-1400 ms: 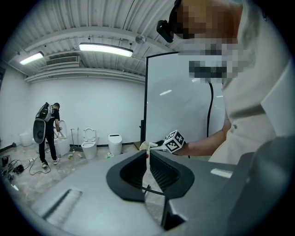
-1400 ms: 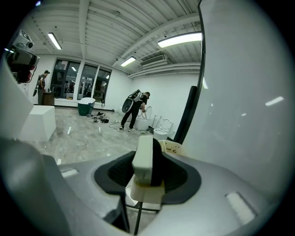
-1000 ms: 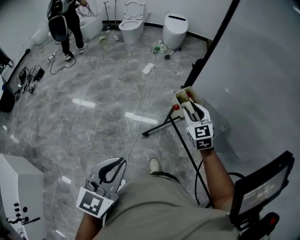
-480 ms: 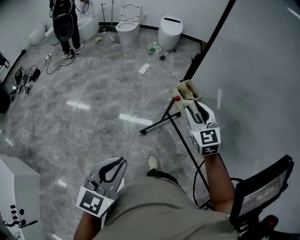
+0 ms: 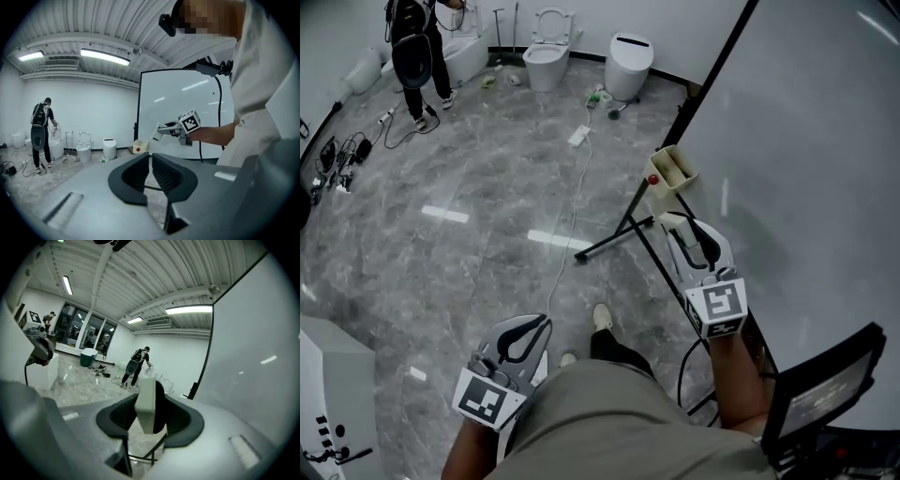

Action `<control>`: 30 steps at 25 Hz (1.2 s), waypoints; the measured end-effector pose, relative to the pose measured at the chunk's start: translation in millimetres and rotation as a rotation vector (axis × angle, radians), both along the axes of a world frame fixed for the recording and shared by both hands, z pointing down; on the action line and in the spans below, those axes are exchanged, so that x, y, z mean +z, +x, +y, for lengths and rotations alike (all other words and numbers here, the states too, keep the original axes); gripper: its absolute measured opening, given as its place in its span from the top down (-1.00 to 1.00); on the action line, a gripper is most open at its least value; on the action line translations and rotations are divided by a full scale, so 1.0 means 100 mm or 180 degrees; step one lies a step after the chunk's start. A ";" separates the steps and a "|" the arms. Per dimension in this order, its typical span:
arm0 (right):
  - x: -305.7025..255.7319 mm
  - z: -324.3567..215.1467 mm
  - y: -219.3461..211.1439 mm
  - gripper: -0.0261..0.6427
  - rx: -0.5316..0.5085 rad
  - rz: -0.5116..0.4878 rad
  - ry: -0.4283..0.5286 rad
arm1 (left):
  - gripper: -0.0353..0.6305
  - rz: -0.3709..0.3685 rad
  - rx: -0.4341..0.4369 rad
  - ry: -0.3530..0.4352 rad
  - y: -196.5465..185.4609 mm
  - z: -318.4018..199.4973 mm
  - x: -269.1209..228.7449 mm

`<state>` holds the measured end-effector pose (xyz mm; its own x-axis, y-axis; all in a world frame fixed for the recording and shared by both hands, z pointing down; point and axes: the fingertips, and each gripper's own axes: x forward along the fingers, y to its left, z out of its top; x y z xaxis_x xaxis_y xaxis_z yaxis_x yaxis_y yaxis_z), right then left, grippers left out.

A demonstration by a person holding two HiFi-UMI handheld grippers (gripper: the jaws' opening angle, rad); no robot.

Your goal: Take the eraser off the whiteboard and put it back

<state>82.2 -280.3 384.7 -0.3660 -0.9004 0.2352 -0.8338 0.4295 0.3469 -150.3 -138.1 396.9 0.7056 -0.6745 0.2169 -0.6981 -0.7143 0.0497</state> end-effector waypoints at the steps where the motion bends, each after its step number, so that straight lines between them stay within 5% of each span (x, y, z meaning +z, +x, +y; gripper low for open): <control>1: -0.02 0.10 -0.05 0.44 -0.0011 0.0006 0.0008 | 0.81 -0.0001 0.0005 0.0008 -0.04 0.05 0.01; 6: -0.23 0.72 -0.41 0.44 -0.0023 0.0074 0.0027 | 0.80 0.0020 0.0047 0.0036 -0.37 0.42 -0.01; 12: -0.40 1.03 -0.52 0.44 -0.0128 0.0015 0.0073 | 0.80 0.0011 0.0103 0.0052 -0.32 0.50 0.03; 30: -0.56 1.20 -0.69 0.44 -0.0315 0.0072 0.0108 | 0.80 0.0064 0.0004 0.0074 -0.41 0.58 0.08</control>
